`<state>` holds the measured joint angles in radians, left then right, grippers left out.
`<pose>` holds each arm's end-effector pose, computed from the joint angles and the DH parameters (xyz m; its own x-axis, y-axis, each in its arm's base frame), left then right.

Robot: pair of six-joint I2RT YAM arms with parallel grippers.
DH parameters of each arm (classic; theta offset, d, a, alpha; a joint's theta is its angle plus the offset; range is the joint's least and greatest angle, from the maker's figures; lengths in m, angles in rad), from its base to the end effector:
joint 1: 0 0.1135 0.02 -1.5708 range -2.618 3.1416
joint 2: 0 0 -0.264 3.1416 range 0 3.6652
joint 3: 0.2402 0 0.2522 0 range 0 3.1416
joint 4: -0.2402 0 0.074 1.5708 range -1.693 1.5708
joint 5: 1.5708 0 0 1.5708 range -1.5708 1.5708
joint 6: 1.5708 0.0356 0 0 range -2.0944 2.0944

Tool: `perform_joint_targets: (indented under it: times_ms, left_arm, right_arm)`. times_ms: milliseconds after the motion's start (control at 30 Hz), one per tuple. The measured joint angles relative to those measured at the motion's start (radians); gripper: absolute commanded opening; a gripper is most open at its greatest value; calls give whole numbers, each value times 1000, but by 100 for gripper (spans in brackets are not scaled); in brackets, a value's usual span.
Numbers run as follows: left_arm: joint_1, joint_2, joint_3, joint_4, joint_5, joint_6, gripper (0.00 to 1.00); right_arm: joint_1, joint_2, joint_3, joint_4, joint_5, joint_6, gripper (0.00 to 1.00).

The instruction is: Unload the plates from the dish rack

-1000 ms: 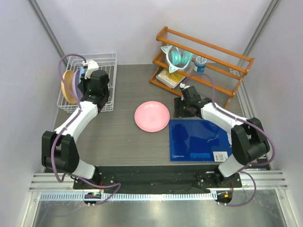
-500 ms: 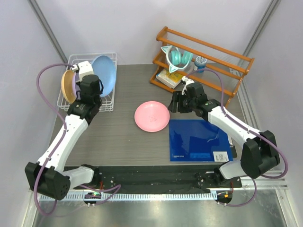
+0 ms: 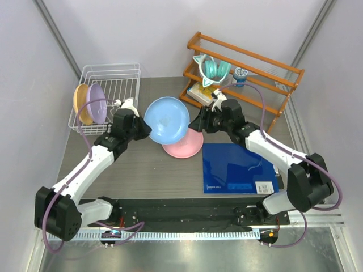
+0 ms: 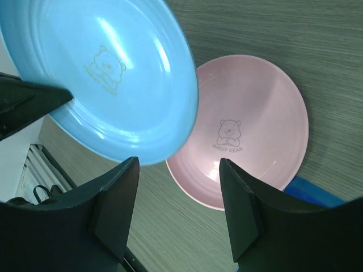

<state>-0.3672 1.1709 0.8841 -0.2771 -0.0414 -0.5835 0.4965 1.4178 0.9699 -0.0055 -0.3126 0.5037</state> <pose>0.2448 -0.0926 0.2864 -0.5960 -0.3606 -0.7175 -0.0027 0.8944 -0.4472 0.2792 0.1637 0.2752 -0.6734 0.1575 -0.7223 -0.4240 0.7181 0.5519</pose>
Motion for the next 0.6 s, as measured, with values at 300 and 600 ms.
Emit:
perform_joint_targets:
  times_ms: [300, 600]
  left_arm:
    - [-74, 0, -40, 45, 66, -57, 0]
    - [-90, -2, -78, 53, 37, -74, 45]
  right_arm:
    - [12, 100, 3, 21, -3, 4, 54]
    - [14, 142, 24, 20, -22, 0, 1]
